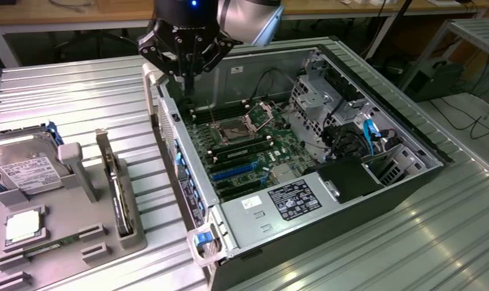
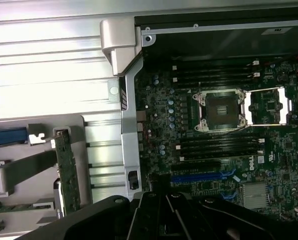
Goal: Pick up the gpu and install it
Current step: 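Reach for the gpu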
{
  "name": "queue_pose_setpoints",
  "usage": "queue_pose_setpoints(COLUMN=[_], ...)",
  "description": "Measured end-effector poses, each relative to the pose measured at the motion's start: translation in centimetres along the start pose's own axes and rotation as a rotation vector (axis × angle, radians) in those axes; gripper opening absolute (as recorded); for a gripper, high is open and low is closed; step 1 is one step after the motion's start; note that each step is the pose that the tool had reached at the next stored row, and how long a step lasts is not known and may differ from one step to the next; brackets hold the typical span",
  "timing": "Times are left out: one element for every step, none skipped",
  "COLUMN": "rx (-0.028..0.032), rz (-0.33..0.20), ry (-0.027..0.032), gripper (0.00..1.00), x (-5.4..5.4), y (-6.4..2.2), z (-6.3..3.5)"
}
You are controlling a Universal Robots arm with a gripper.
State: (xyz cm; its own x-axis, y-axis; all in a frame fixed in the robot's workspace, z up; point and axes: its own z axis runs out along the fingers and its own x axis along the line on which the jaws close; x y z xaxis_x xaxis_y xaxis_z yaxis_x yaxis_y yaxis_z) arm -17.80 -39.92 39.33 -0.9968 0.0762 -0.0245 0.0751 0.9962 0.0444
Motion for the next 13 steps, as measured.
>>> queue_pose_setpoints(rx=[0.0,0.0,0.0,0.0,0.0001,0.0,0.0,0.0,0.0,0.0,0.0,0.0,0.0], rz=[0.0,0.0,0.0,0.0,0.0,0.0,0.0,0.0,0.0,0.0,0.0,0.0,0.0], ry=[0.0,0.0,0.0,0.0,0.0,0.0,-0.0001,0.0,0.0,0.0,0.0,0.0,0.0], gripper=[0.11,0.11,0.11,0.11,0.11,0.11,0.11,0.11,0.11,0.11,0.11,0.11,0.11], x=[0.1,0.2,0.2,0.3,0.4,0.5,0.6,0.7,0.7,0.9,0.9,1.0,1.1], y=[-0.01,-0.01,-0.02,-0.02,-0.03,-0.04,-0.04,-0.05,-0.06,-0.07,-0.07,-0.08,-0.09], z=[0.0,0.0,-0.01,-0.01,-0.01,-0.01,-0.01,-0.02,-0.02,-0.02,-0.02,-0.03,-0.03])
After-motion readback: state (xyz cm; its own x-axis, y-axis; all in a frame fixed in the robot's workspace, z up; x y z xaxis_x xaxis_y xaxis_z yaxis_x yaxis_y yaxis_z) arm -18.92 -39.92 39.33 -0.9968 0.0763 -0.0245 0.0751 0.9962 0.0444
